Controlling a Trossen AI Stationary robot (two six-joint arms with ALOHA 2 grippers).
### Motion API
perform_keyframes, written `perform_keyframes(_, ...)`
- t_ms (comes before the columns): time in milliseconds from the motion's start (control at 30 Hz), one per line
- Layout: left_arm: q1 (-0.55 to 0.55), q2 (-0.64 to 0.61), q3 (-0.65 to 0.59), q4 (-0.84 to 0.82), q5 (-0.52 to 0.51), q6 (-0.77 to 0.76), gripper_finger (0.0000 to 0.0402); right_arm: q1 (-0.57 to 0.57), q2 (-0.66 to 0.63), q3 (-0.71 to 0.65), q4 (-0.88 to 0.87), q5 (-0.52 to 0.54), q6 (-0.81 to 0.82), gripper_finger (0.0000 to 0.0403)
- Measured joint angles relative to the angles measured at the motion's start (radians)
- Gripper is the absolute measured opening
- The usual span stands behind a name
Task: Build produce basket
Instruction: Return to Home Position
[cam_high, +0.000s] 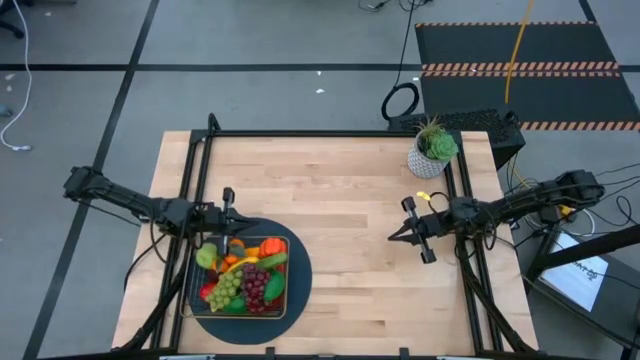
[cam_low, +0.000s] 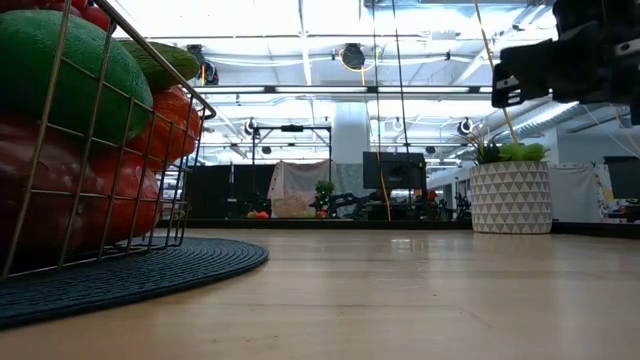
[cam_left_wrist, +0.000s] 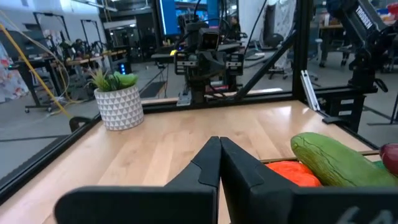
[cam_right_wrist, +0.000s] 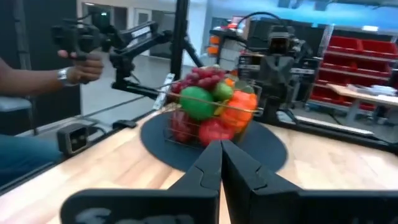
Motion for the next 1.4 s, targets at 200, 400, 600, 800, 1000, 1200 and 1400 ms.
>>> perform_keyframes(200, 0.0, -0.016, -0.007, -0.003, 0.0, 0.001, 0.0005, -0.047, -0.02, -0.001, 0.003, -0.049, -0.028, 0.0)
perform_keyframes(400, 0.0, -0.016, -0.007, -0.028, 0.006, 0.0, 0.0008, -0.138, -0.078, -0.002, -0.013, -0.131, -0.032, 0.0)
perform_keyframes(600, 0.0, -0.015, -0.007, -0.048, 0.048, -0.001, 0.0008, -0.208, -0.123, -0.003, -0.043, -0.206, -0.022, 0.0)
perform_keyframes(800, 0.0, -0.015, -0.007, -0.048, 0.048, -0.004, 0.0005, -0.246, -0.157, -0.004, -0.088, -0.155, -0.009, 0.0)
perform_keyframes(1000, 0.0, -0.026, -0.007, -0.048, 0.048, -0.004, 0.0005, -0.162, -0.171, -0.004, -0.115, 0.122, -0.021, 0.0)
perform_keyframes(1200, 0.0, -0.066, -0.007, -0.047, 0.048, 0.0, 0.001, -0.054, -0.202, -0.004, -0.191, 0.188, -0.08, 0.0)
perform_keyframes(1400, 0.0, -0.085, -0.007, -0.052, 0.048, -0.001, 0.0005, -0.048, -0.335, -0.004, -0.327, 0.185, -0.07, 0.0)
